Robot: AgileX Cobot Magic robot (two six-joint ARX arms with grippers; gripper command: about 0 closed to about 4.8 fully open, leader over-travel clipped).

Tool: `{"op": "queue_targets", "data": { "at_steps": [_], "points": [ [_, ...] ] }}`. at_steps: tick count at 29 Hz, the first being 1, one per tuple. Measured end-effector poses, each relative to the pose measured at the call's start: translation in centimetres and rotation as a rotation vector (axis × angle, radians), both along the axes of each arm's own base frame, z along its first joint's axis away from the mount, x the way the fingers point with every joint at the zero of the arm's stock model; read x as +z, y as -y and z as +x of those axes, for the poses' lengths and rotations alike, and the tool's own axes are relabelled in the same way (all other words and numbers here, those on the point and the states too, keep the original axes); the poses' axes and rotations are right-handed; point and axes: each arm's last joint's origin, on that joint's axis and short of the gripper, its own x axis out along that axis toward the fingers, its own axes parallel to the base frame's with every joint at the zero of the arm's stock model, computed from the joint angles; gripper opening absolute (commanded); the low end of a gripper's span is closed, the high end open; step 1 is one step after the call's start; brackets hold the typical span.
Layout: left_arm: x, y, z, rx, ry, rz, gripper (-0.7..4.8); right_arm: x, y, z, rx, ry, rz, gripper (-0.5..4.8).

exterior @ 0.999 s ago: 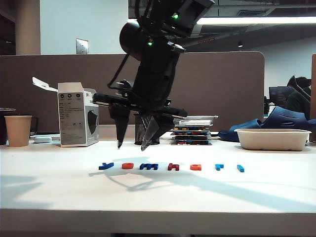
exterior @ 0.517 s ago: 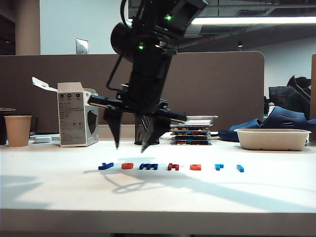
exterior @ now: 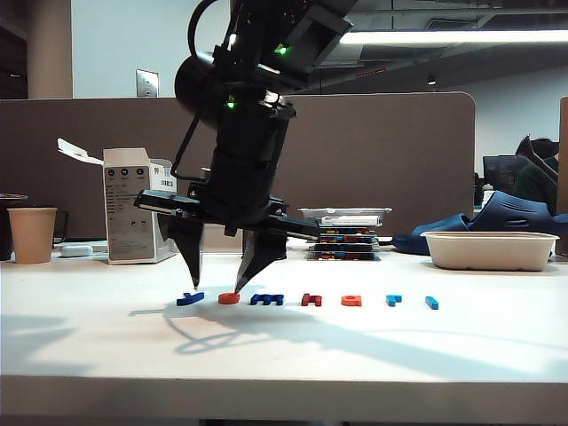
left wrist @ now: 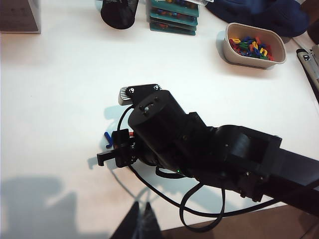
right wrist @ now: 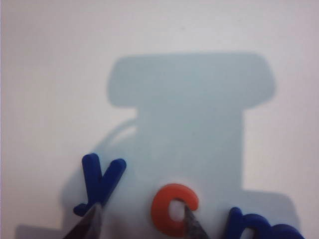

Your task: Select the appropriate letters from the row of letter magnets placed on the table to arrange into the word "car".

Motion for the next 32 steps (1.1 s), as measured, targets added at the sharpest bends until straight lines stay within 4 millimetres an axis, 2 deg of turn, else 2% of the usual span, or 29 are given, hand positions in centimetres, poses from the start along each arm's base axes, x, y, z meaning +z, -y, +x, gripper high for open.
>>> {"op": "queue_targets", "data": {
  "at_steps": [32],
  "points": [
    [0.00,-0.01,-0.01,0.000,0.000,0.000,-0.05,-0.72,0.30,0.58,-0.028,0.009,-0.024,1.97]
  ]
}}
